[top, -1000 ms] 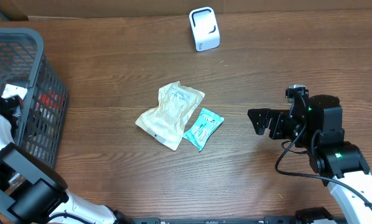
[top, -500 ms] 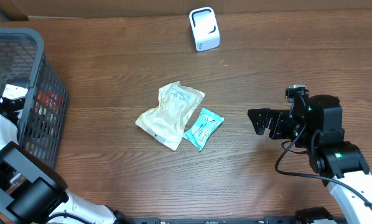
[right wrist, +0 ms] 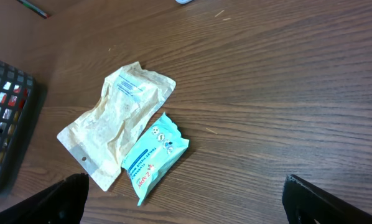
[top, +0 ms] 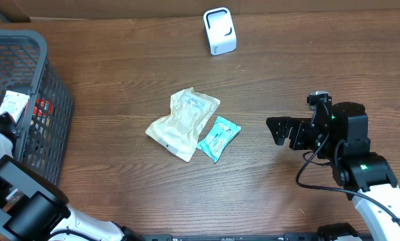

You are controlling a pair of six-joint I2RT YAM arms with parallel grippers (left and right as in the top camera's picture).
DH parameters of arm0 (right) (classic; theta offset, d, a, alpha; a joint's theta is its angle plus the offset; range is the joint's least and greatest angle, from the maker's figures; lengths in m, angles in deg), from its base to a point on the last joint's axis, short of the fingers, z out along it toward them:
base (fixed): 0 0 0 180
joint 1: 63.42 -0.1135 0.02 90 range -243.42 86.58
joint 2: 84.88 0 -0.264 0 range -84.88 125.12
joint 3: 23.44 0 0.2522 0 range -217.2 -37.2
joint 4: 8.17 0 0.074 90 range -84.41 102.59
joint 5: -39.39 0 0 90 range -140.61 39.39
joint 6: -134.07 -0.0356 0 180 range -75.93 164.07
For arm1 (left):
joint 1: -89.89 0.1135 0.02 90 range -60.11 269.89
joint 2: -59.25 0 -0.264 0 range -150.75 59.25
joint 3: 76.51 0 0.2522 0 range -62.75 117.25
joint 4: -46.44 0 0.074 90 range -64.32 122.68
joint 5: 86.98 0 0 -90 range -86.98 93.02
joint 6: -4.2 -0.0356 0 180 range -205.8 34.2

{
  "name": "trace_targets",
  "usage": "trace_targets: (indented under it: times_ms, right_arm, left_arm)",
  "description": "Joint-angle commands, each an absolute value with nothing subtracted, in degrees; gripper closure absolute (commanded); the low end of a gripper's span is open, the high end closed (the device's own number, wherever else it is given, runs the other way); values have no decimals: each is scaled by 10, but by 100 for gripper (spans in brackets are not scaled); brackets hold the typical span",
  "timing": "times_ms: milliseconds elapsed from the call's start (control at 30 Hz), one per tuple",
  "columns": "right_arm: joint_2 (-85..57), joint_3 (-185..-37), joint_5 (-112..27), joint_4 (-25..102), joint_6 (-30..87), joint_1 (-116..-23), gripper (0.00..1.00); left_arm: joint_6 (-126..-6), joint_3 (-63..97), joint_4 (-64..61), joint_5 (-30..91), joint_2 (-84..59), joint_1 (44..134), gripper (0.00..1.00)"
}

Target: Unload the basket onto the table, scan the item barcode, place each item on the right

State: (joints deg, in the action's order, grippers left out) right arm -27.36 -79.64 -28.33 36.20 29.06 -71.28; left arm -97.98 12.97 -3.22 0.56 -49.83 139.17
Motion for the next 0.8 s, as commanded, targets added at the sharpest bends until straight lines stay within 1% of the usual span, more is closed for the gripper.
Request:
trace_targets:
  times_ms: [0, 67, 200, 300, 400, 567, 700, 767]
  right_arm:
    - [-275, -810, -280, 359, 293, -709, 0]
    - [-275, -810, -280, 359, 293, -709, 0]
    - [-275, -810, -280, 359, 293, -709, 0]
    - [-275, -810, -280, 359, 293, -709, 0]
    - [-275, -810, -280, 359, 293, -709, 0]
    - [-275, -810, -280, 359, 293, -709, 0]
    - [-275, -810, -280, 359, 293, -709, 0]
    - [-275, -810, -280, 359, 293, -709, 0]
  left_arm:
    - [-1039, 115, -34, 48, -522, 1393, 15]
    - [-1058, 115, -34, 69, -522, 1391, 11]
    - [-1064, 116, -33, 83, -522, 1390, 7]
    - [-1064, 129, -36, 117, -522, 1390, 4]
    - [-1067, 148, -49, 121, -522, 1390, 3]
    - [-1100, 147, -51, 117, -528, 1390, 4]
    - [-1101, 143, -51, 114, -547, 1390, 5]
    - [-1100, 143, -59, 115, -567, 1390, 13]
